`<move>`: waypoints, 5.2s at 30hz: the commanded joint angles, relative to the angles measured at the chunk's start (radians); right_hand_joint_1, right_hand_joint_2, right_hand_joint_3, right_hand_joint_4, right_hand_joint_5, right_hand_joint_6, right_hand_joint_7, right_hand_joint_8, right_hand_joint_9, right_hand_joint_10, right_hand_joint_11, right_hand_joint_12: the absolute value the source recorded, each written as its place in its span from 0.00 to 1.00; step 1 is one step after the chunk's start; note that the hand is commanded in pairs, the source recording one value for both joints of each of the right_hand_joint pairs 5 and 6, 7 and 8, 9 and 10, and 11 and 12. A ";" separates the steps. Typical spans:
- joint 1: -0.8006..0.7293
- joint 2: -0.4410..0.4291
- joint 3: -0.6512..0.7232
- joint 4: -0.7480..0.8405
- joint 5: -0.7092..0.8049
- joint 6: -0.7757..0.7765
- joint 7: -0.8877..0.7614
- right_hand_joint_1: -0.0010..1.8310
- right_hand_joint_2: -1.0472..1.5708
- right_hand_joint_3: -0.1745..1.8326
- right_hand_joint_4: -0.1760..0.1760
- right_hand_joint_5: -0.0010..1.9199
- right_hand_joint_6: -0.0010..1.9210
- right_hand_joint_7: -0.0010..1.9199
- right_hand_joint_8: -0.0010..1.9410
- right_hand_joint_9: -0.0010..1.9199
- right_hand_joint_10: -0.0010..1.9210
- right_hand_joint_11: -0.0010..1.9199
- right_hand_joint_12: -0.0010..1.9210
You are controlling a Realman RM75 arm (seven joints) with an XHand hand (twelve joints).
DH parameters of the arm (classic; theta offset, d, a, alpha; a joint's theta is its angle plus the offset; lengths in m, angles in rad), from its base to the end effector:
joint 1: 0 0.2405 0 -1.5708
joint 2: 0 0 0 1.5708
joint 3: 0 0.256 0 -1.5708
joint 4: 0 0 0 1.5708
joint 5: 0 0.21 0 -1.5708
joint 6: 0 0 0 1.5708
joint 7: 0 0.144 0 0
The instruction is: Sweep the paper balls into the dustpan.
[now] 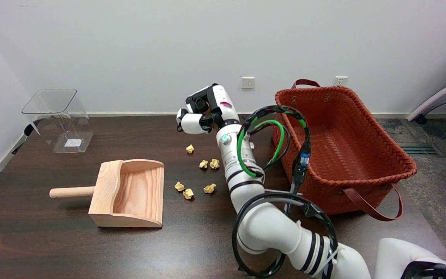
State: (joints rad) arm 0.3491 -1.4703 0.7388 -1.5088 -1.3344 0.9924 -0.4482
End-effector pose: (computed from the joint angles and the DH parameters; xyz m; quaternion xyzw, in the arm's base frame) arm -0.1993 -0.3700 0.1387 0.5622 -0.3097 0.4546 0.6176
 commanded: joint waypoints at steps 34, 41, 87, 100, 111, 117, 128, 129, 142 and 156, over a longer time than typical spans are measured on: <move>0.036 -0.180 -0.018 0.160 0.048 -0.102 0.308 0.73 0.66 0.59 0.50 1.00 1.00 1.00 0.99 1.00 1.00 1.00 1.00; 0.046 -0.217 -0.018 0.159 0.048 -0.102 0.308 0.73 0.66 0.59 0.50 1.00 1.00 1.00 0.99 1.00 1.00 1.00 1.00; 0.153 -0.235 -0.022 0.168 0.120 -0.162 0.323 0.71 0.70 0.57 0.50 1.00 1.00 1.00 0.99 1.00 1.00 1.00 1.00; 0.210 -0.117 -0.035 0.166 -0.039 -0.170 0.032 0.72 0.66 0.58 0.50 1.00 1.00 1.00 0.99 1.00 1.00 1.00 1.00; 0.322 0.036 -0.048 0.278 -0.005 -0.436 0.297 0.72 0.64 0.60 0.50 1.00 1.00 1.00 0.99 1.00 1.00 1.00 1.00; 0.350 0.076 -0.054 0.367 0.027 -0.497 0.541 0.73 0.63 0.61 0.50 1.00 1.00 1.00 0.99 1.00 1.00 1.00 1.00; 0.421 0.149 -0.147 0.452 -0.055 -0.535 0.628 0.74 0.59 0.64 0.50 1.00 1.00 1.00 0.99 1.00 1.00 1.00 1.00; 0.425 0.152 -0.151 0.456 -0.083 -0.534 0.628 0.74 0.59 0.64 0.50 1.00 1.00 1.00 0.99 1.00 1.00 1.00 1.00; 0.435 0.155 -0.153 0.511 -0.220 -0.522 0.635 0.73 0.59 0.66 0.50 1.00 1.00 1.00 0.99 1.00 1.00 1.00 1.00; 0.404 0.121 -0.154 0.550 -0.179 -0.523 0.836 0.73 0.57 0.68 0.50 1.00 1.00 1.00 0.99 1.00 1.00 1.00 1.00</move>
State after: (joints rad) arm 0.7618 -1.3386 0.5980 -1.0152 -1.5126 0.4863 0.2185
